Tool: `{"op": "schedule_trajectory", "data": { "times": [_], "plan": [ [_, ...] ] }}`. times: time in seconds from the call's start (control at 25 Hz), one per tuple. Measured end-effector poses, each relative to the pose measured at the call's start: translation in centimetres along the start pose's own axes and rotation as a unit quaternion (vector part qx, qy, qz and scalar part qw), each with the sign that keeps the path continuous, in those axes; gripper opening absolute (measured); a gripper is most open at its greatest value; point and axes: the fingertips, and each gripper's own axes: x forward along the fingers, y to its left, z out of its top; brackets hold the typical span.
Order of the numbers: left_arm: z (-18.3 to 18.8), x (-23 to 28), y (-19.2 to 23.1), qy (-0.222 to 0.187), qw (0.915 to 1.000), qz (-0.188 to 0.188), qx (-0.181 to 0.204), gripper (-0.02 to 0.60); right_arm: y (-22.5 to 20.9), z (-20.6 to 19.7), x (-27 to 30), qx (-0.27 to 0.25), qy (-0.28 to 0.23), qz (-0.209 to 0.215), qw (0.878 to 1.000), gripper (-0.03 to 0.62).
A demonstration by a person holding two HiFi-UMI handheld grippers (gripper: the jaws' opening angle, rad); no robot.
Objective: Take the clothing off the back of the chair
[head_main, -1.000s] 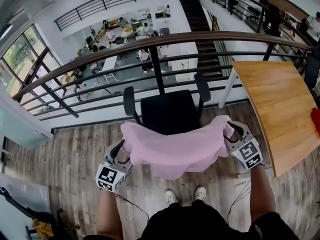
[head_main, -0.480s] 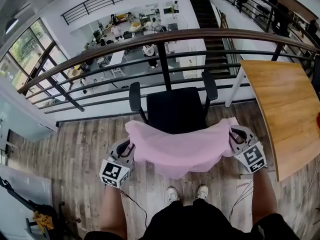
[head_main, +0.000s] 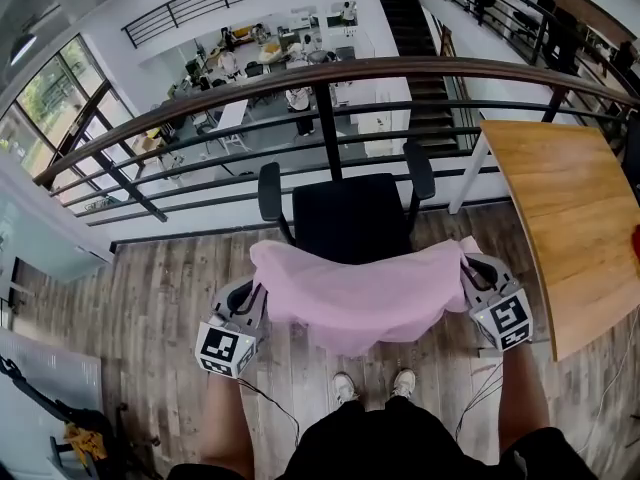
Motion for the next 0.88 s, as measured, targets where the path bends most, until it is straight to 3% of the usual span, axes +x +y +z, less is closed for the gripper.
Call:
{"op": "schedule_trajectory", "data": {
  "times": [0.36, 0.64, 0.88],
  "plan": [
    [1.5, -1.3, 0.7, -0.022, 0.9989, 0.009, -0.040, 0.023, -2.4, 2.4, -2.1, 0.043, -0.025, -0.088, 0.995, 0.043],
    [5.9, -4.2, 2.9, -0.074, 0.9968, 0.019, -0.023, 0.023, -3.7, 6.1, -5.4, 0.055, -0.065, -0.189, 0.978, 0.041],
    [9.2, -6.0, 2.3, -0.098, 0.9950, 0.015, 0.012, 0.021, -3.4, 10.5, -8.7, 0.036, -0.114, -0.214, 0.969, 0.041]
  ]
}}
